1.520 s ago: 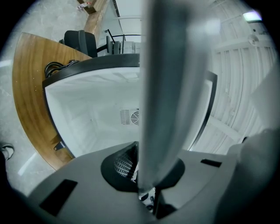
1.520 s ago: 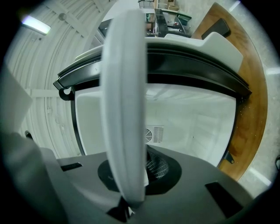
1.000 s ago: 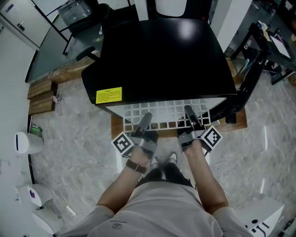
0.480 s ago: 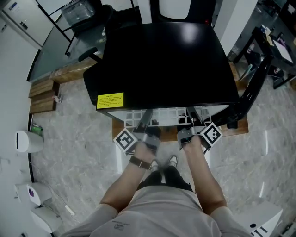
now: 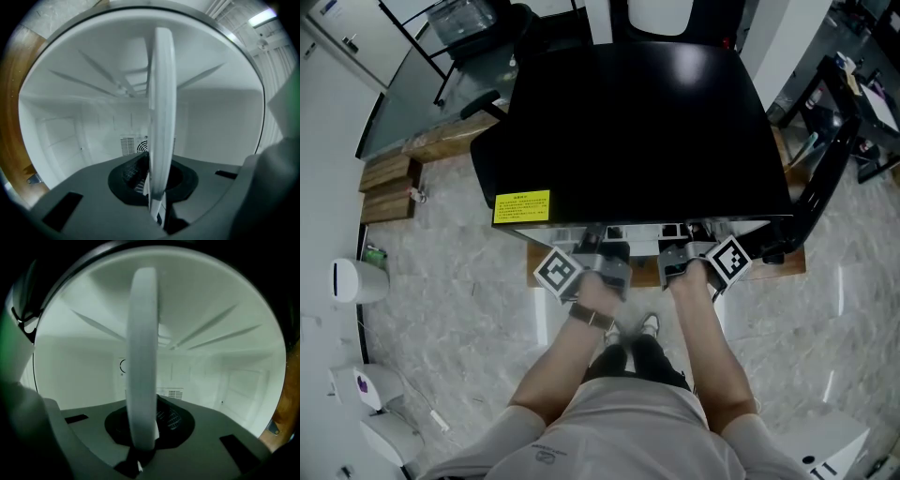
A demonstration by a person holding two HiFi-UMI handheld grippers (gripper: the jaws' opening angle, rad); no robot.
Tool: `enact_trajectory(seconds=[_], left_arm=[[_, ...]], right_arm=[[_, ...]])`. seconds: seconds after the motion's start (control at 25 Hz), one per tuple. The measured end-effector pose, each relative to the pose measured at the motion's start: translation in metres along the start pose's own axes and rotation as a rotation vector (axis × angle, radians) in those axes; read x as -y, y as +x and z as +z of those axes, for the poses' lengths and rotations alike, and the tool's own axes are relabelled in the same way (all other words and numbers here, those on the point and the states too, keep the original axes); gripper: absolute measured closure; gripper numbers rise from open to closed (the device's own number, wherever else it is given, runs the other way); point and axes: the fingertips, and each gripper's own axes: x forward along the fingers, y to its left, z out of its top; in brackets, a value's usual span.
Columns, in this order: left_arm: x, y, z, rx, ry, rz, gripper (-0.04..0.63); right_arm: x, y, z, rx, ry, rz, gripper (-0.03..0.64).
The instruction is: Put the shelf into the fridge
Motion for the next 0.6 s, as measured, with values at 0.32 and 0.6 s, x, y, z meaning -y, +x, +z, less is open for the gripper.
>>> enact_trajectory(seconds=[0.32,0.6], left_arm=[[-0.003,0.02,0.007,0.031,-0.011,-0.012,0.566],[-0.003,0.03,0.013,0.047,-0.015,-0.026,0.566]], right_arm=[[0.003,0.02,0.007,-0.001,-0.004,-0.01,0.572],[0.05,0.014,0.028,0.024,-0.11,-0.177,0.572]])
